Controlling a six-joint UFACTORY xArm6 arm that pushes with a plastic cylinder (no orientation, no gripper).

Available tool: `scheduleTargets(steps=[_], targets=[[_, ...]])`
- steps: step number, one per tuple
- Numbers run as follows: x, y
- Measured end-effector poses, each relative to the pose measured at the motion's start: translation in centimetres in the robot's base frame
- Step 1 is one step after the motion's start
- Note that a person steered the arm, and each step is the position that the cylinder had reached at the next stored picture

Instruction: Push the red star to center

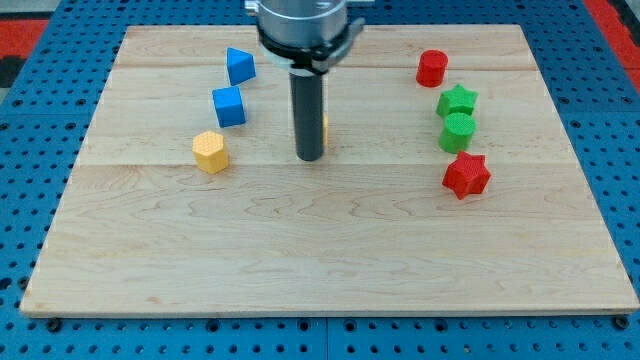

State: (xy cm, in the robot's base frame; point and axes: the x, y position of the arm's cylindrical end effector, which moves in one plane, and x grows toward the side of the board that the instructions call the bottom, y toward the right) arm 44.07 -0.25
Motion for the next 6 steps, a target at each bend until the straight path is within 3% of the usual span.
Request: scheduleTargets(steps=[1, 2, 3, 4, 5, 6], targets=[[7.5, 4.2], [10.6, 13.2], [6.5, 22.4], [5.4, 23.5], [5.2, 16.6], [4.5, 16.2]])
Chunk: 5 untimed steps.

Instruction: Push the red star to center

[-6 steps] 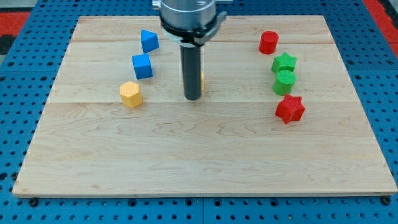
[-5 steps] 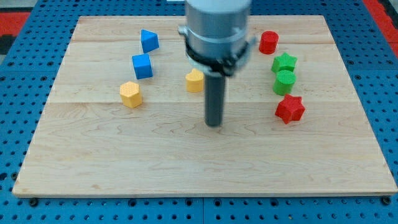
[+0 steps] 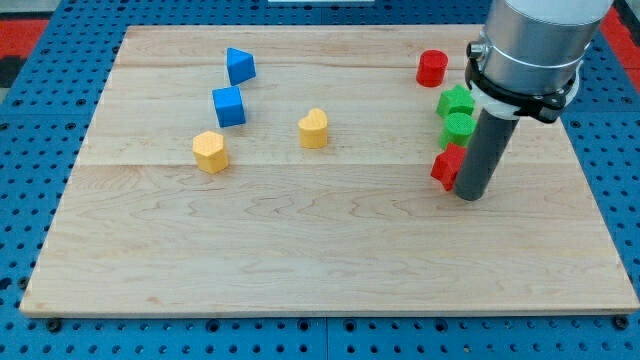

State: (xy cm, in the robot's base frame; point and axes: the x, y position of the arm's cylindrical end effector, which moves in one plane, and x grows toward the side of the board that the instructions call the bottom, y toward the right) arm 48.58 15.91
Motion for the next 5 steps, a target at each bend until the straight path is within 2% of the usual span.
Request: scheduleTargets(steps=[1, 2, 4, 5], targets=[[-1.2, 4.6], [-3.9, 5.5], [-3.4, -7.6], [-4.3, -2.4]])
